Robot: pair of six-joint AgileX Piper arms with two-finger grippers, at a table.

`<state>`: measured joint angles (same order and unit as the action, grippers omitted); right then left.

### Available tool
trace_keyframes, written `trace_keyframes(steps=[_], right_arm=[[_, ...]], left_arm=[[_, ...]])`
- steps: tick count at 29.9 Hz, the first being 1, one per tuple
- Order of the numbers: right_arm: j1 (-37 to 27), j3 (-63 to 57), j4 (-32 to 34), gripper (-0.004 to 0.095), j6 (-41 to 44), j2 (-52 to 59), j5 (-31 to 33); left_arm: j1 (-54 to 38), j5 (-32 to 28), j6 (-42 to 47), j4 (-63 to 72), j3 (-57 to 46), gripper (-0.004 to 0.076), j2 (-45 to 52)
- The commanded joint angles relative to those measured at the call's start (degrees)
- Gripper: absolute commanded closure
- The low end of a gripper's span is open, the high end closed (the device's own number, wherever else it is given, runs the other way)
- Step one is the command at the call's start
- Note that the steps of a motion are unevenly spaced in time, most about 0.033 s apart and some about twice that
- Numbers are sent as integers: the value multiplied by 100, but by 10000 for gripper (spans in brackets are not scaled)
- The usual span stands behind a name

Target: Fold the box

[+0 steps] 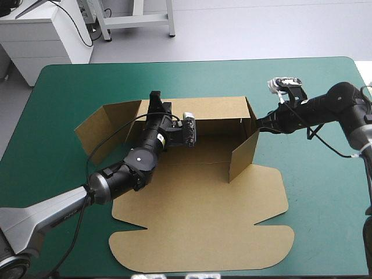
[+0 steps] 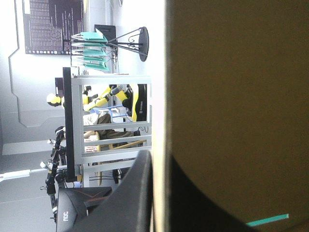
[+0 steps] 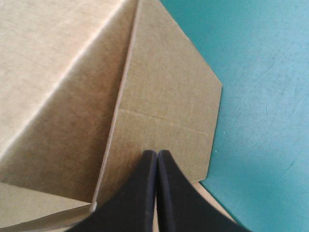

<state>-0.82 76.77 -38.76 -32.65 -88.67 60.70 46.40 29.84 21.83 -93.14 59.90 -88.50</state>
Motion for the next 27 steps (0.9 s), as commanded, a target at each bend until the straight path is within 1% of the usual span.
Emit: trace_keyframes(steps=[1,3,5,10,12,13,15,17,18,20,22,24,27], right_arm=[[-40,-473,-818,926,-872,592,-713],[-40,-854,-1023,926,-1369,813,-995],[-40,-1139,-1187,926,-1795,985,-1138],[-40,-1833,-2092,923,-3082,1211,-1168],[-40,-1926,-2166,903,-3229,1245,-1168],[-40,-1926,-2156,874,-3276,1245,-1089],[-40,-1926,-2107,785,-3411,1260,-949],[-40,-1926,-2074,640,-3567,1258,-785],[-40,-1926,-2061,541,-3607,1258,-708],[-40,-1926,-2061,393,-3687,1258,-534],[-28,-1926,-2061,285,-3790,1258,-431],[-15,-1926,-2061,242,-3827,1258,-390],[-15,-1926,-2076,242,-3836,1258,-353]], left_arm=[[12,-121,-13,-115,147,708,249],[12,-121,-12,-115,147,708,249],[12,-121,-12,-115,147,708,249],[12,-188,-296,-51,147,708,153],[12,-188,-533,90,147,708,93],[12,-188,-657,193,147,708,63],[12,-175,-871,426,147,708,31],[12,-164,-970,548,147,708,8],[12,-165,-988,616,147,708,-4],[12,-165,-1006,638,147,708,-12],[12,-165,-1127,651,147,708,-36],[12,-165,-1322,728,147,708,-38],[2,6,-1587,932,147,708,-60]])
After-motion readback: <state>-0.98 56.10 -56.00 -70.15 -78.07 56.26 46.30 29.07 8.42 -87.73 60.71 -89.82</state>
